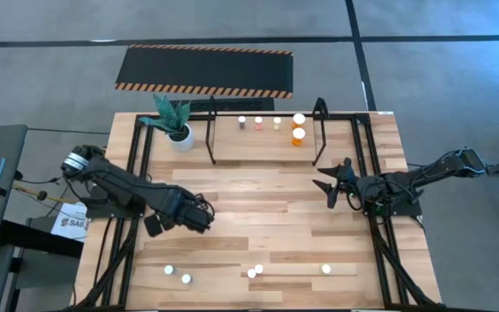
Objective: Pick and place medicine bottles onto shelf by color
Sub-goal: Put the yellow pill bottle on the shelf
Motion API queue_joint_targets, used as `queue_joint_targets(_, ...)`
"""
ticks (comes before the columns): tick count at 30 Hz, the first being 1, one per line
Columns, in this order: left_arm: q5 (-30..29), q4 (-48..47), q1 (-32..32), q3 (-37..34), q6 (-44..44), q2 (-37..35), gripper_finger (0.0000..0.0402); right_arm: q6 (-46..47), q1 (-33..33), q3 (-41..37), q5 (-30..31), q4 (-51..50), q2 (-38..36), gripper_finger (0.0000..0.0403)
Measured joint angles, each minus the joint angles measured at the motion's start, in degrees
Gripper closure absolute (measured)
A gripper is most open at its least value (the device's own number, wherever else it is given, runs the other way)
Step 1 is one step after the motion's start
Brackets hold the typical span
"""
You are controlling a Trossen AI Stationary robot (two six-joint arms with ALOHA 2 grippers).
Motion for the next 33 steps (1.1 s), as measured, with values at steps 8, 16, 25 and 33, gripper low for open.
queue_joint_targets(8,-8.14,3.12,-2.77,-0.02,-3.09,0.53,0.0241,0.02,-0.01,0.0,0.01,0.0,0.01,0.0159)
queue_joint_targets(16,-9.74,-1.25,-0.32,-0.02,-2.8,0.52,0.0241,0.02,-0.02,0.0,0.02,0.0,0.02,0.0159)
queue_joint_targets(25,-14.09,-7.24,5.81,-1.77,5.14,0.49,0.0241,0.02,-0.01,-0.01,0.02,0.0,0.0,0.0159)
queue_joint_targets(33,-11.45,-1.37,14.18,-11.34,15.39,-5.05,0.0241,0.02,0.0,0.0,0.02,0.0,0.01,0.0159)
